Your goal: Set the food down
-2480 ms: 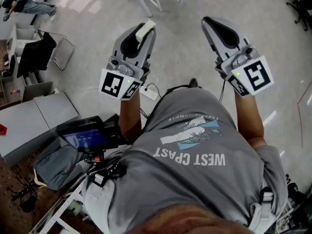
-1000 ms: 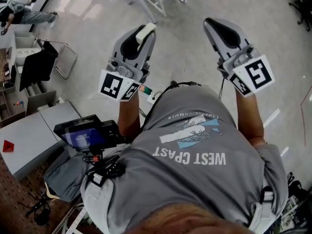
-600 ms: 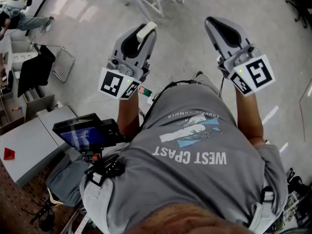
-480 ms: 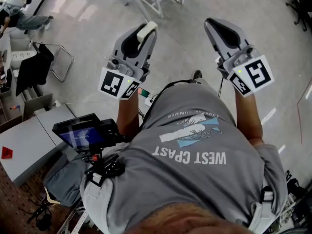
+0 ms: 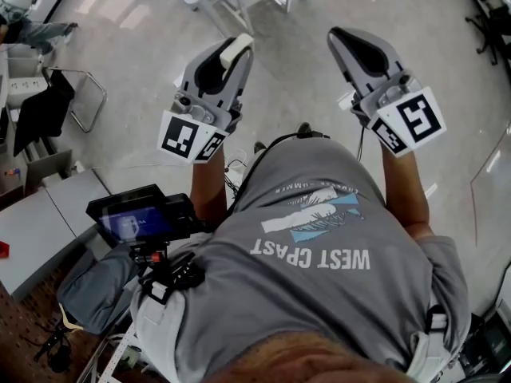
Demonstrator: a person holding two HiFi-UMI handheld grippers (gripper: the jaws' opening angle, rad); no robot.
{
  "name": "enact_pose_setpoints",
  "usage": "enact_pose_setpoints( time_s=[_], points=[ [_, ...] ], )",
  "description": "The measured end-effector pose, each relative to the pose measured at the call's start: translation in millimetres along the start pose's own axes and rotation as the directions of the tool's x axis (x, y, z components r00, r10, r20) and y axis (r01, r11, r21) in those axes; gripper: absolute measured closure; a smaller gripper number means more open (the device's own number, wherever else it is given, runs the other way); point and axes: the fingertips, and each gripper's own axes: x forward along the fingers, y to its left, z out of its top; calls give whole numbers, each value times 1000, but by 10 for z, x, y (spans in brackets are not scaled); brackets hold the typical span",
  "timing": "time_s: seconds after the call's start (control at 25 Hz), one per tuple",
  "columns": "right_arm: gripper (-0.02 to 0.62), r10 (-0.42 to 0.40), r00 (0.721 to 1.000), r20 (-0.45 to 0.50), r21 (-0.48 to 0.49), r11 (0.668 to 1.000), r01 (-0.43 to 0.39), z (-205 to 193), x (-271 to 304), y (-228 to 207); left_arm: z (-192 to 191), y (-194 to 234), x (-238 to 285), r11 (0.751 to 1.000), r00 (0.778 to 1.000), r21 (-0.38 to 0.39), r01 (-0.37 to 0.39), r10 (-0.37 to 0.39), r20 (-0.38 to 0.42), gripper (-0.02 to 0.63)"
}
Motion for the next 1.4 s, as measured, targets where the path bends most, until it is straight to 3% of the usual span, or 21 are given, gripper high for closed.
enact_pose_setpoints(
  time_s=[0.32,0.6,0.8,1.24,1.4],
  points=[
    [580,11,1000,-14,-14,1000,-11,364,30,-192,344,59,264,1000,999,13,-26,25,25,500],
    [580,-28,999,-22,43,999,29,-75,55,-684,-157,165,725,1000,1000,-6,16,-16,-25,500],
    [580,-96,995,-15,29,995,97,-104,110,-1110,-265,322,1157,997,997,-5,81,-81,-15,500],
    [580,-143,989,27,10,990,143,7,-457,-1750,-299,-165,1839,991,991,22,135,-134,-22,500],
    [580,-109,994,21,13,994,108,-47,-814,-2076,-354,-494,2167,995,995,37,96,-95,-14,500]
  ],
)
